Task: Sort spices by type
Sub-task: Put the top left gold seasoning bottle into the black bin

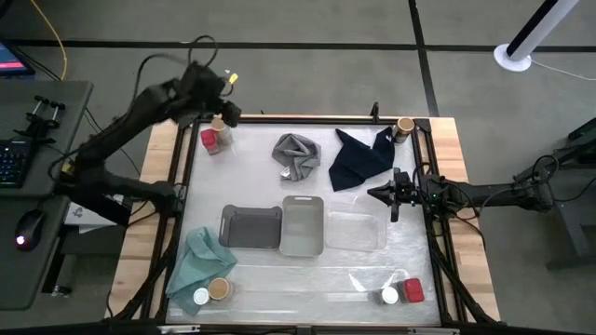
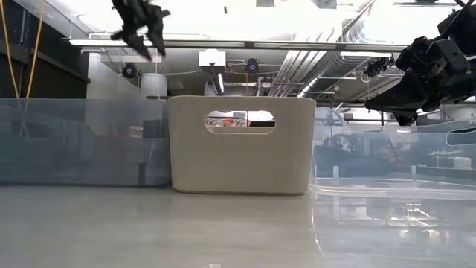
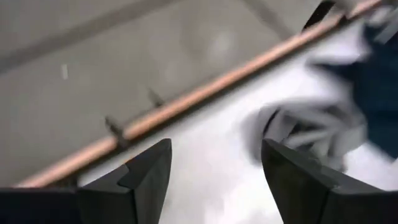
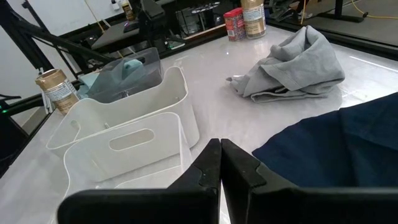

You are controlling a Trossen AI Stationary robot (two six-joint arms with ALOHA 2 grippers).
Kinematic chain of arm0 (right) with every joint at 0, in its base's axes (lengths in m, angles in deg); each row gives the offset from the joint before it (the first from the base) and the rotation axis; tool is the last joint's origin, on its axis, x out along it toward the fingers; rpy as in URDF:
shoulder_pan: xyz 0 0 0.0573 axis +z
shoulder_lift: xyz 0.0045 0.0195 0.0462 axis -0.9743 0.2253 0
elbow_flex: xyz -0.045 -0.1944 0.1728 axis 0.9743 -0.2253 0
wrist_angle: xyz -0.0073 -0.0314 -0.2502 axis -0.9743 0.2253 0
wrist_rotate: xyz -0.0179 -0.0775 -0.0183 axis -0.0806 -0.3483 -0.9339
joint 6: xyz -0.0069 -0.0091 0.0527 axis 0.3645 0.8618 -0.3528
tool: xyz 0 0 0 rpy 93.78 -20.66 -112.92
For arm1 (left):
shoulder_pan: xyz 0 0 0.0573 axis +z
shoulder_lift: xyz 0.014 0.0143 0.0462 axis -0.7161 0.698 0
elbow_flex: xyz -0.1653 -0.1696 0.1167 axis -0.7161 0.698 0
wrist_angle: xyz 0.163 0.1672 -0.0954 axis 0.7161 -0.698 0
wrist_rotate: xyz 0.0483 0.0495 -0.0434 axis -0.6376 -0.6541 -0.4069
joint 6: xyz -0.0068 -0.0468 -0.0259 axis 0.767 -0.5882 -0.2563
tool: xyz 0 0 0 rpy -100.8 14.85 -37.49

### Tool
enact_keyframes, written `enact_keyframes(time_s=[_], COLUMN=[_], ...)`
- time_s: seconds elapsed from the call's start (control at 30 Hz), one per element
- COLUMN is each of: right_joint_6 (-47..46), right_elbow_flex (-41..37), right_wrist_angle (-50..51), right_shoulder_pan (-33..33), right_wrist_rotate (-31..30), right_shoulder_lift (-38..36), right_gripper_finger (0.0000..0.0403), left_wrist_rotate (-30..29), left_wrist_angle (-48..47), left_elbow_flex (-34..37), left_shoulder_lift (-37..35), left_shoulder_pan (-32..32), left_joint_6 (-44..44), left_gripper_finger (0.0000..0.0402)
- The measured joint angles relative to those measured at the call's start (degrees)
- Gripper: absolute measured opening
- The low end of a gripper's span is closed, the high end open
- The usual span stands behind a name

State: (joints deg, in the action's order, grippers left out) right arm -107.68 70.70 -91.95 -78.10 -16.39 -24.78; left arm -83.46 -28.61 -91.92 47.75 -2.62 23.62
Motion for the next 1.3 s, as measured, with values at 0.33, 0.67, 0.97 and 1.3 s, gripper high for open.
enact_keyframes(time_s=[0.33, 0.67, 0.97, 1.3], right_joint_6=[0.00, 0.00, -0.01, -0.01], right_elbow_flex=[0.00, 0.00, -0.01, -0.01], right_wrist_angle=[0.00, 0.00, -0.02, -0.02], right_shoulder_pan=[-0.02, 0.00, -0.02, -0.02], right_wrist_rotate=[0.00, 0.02, 0.00, 0.00], right_shoulder_lift=[0.00, 0.00, 0.00, -0.02], right_gripper_finger=[0.0001, 0.0001, 0.0001, 0.0001], left_wrist_rotate=[3.03, 2.81, 1.72, 1.68], left_wrist_angle=[-12.26, -11.78, -11.56, -10.28], left_elbow_flex=[-2.04, -2.03, -2.03, -2.03], left_shoulder_lift=[16.13, 21.03, 21.03, 21.05], left_shoulder_pan=[11.76, 13.07, 13.07, 13.07], left_joint_6=[1.63, 3.76, 8.44, 11.44], left_gripper_finger=[0.0237, 0.0237, 0.0237, 0.0262])
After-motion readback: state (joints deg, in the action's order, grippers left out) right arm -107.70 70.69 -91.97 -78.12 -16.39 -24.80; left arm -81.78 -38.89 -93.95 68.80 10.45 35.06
